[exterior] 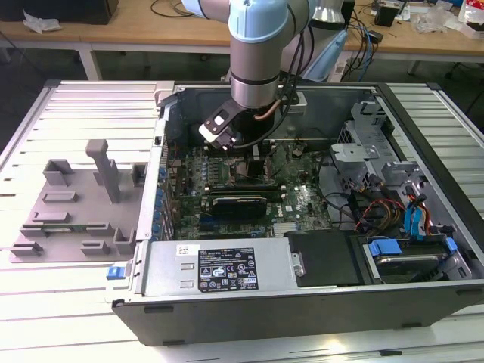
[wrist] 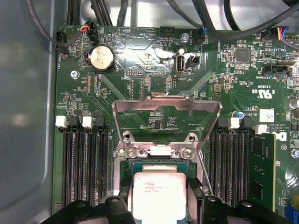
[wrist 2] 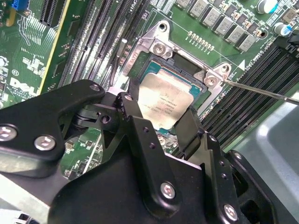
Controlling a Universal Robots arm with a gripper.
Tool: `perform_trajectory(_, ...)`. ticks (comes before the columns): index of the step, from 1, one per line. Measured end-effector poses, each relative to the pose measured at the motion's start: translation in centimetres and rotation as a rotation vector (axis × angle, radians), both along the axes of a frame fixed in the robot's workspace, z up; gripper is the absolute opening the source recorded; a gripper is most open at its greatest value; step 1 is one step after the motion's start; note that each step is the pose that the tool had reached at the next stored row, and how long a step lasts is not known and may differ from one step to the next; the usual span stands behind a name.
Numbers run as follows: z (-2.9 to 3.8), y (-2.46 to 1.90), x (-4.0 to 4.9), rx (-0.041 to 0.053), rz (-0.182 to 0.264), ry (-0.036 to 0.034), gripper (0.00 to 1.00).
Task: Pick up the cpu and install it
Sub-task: 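Place the cpu into insertion slot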
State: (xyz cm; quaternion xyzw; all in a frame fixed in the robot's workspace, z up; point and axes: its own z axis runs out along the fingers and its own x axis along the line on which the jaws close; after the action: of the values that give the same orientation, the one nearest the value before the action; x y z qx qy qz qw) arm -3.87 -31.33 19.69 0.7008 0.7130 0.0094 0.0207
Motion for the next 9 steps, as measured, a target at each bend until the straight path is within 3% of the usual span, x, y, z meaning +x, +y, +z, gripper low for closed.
perform_trajectory(9, -0.01, 0.12, 0.00, 0.0000, 0.000, 0.0000, 0.55)
